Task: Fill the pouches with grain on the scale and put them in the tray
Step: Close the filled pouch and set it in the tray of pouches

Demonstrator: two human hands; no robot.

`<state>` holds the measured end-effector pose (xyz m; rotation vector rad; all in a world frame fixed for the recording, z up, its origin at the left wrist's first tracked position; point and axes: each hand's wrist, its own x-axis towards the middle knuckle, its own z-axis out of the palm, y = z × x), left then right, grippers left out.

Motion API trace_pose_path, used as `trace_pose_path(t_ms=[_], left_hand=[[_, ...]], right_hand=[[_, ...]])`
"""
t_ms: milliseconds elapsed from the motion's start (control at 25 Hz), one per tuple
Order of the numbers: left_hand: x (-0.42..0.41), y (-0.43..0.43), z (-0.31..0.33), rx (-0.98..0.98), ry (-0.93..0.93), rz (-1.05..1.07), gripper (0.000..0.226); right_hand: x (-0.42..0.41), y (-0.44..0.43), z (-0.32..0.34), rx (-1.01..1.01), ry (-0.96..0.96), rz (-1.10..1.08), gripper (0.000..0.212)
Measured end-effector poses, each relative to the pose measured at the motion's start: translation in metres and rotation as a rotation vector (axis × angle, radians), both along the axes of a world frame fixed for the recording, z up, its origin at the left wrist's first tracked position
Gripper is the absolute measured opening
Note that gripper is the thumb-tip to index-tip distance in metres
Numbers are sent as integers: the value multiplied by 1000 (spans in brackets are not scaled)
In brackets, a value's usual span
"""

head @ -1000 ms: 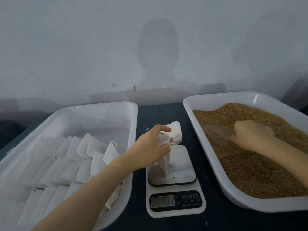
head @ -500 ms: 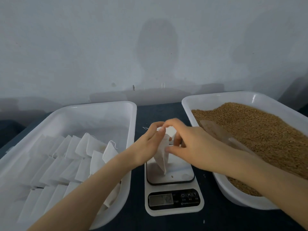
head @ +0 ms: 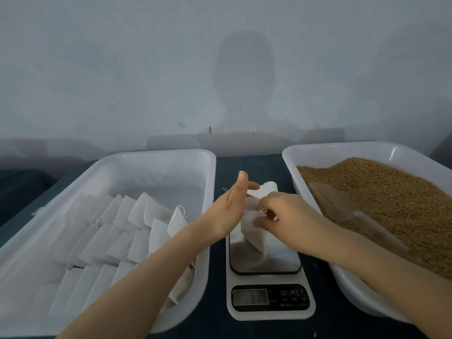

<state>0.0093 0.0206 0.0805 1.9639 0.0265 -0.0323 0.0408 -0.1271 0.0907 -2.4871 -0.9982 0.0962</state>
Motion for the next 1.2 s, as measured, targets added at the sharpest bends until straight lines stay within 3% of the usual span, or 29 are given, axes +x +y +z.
trace_pose_path(t_ms=[160,280,440,560,760,920,1200], left_hand=[[0,7,5,49,2,-16,53],[0,12,4,227,18,-85,47],[2,9,-1,394,-65,55,14],[0,11,-1,421,-110,129,27],[0,8,-1,574,-71,80,27],[0,5,1,628,-32,15,17],[-2,3,3,602,-13,7,26]], right_hand=[[11,-18,13,37,-2,-20,7],[16,-27,14,120,26,-35,6],[21,-33,8,197,80,-65,14],[25,-37,2,290,115,-92,25],[28,-37,-12,204,56,-74,44],[28,-36,-19,212,27,-62,42],[28,-34,-22,224,40,-56,41]])
